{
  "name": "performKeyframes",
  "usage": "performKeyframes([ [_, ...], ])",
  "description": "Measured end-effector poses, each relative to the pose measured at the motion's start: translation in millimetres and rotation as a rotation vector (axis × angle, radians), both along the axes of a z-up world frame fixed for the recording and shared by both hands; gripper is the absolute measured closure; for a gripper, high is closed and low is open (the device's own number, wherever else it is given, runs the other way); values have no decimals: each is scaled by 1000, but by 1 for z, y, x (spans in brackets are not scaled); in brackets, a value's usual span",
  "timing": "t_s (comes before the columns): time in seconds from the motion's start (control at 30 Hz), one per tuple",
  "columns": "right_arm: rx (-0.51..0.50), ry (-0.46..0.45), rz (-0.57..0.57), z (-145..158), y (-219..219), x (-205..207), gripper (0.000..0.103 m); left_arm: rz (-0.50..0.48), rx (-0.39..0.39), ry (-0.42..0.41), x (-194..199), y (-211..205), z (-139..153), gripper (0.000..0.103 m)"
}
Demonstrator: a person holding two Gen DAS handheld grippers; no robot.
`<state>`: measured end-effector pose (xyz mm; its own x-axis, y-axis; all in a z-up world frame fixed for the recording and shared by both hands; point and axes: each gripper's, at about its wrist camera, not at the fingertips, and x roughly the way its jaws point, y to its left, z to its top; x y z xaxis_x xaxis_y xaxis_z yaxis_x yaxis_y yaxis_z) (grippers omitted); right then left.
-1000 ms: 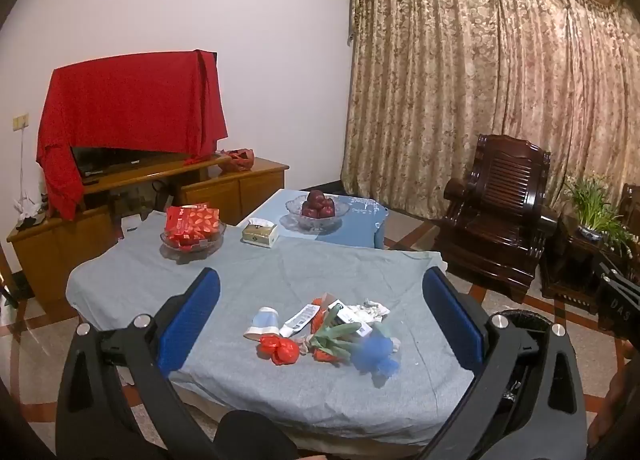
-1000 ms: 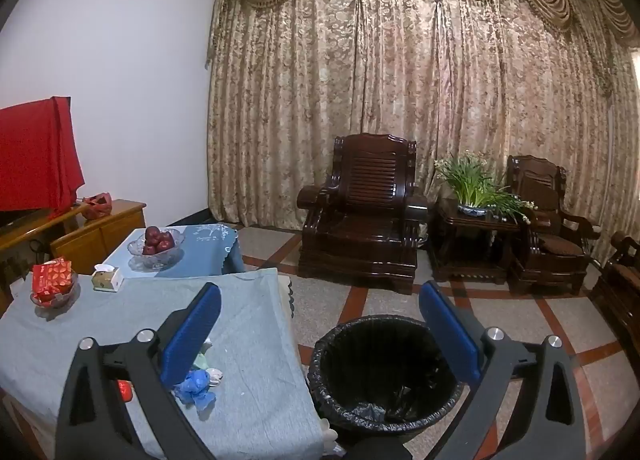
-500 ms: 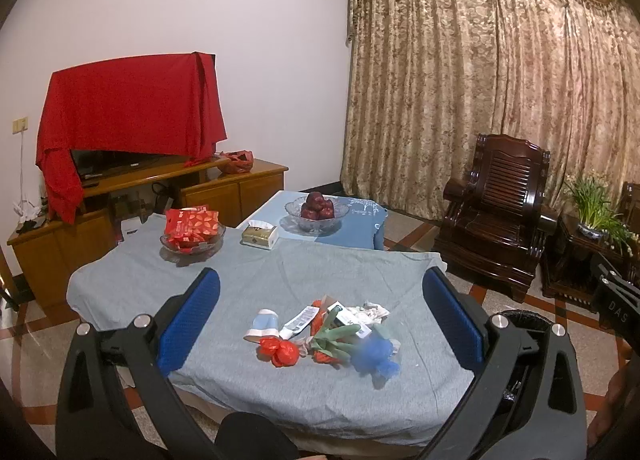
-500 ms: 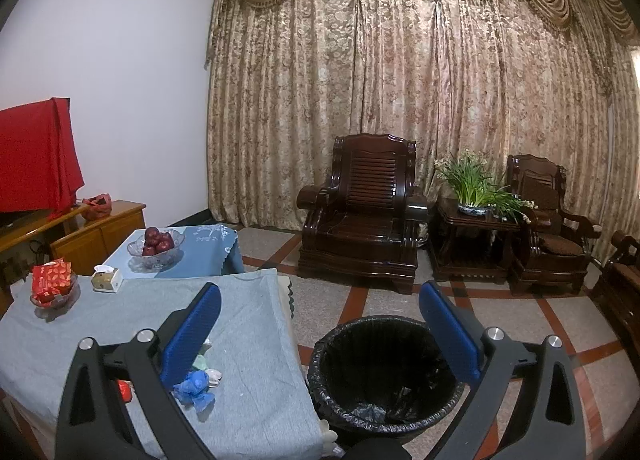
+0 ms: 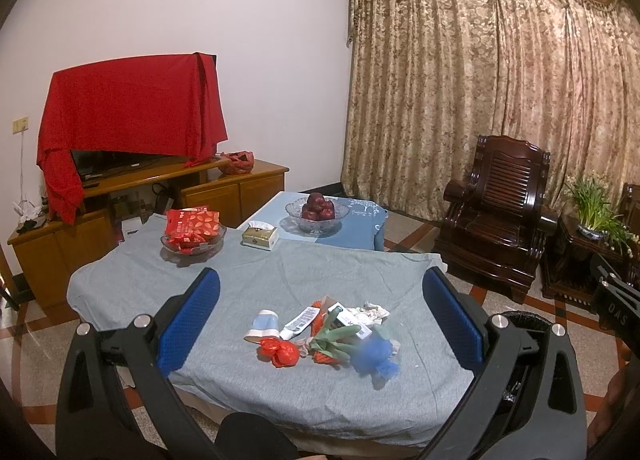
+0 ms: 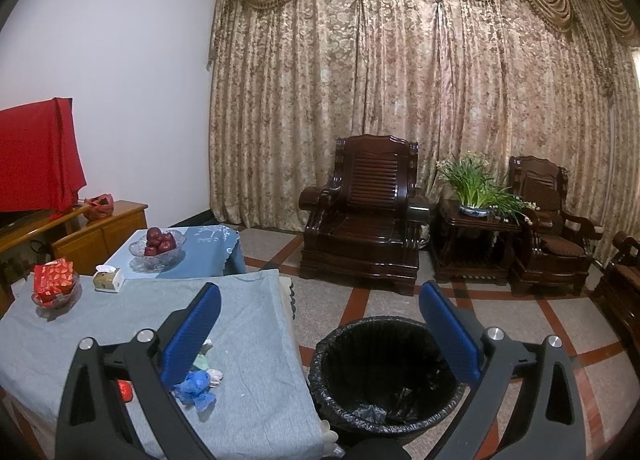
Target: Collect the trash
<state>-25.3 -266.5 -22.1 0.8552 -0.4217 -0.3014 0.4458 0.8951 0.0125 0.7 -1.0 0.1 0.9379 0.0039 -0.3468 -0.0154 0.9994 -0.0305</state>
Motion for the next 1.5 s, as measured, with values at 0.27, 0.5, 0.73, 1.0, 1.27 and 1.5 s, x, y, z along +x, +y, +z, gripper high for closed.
performKeyframes([
  [0.27, 1, -1, 0, 0, 1, 2, 6, 2, -2, 1, 2, -1, -1, 5],
  [0.5, 3, -2, 0, 3, 4, 4, 6, 3, 1, 1, 2, -2, 1, 5],
  [0.73, 5, -1, 2, 1, 7, 7, 6, 3, -2, 1, 5, -1, 2, 5],
  [1.0, 4, 0, 3, -1, 10, 6, 6, 2, 1, 0, 1, 2, 5, 5],
  [1.27, 8, 3, 6, -2, 10, 7, 6, 1, -1, 2, 6, 6, 6, 5],
  [1.5, 8, 8, 6, -7, 12, 10, 6, 3, -2, 3, 2, 3, 3, 5],
])
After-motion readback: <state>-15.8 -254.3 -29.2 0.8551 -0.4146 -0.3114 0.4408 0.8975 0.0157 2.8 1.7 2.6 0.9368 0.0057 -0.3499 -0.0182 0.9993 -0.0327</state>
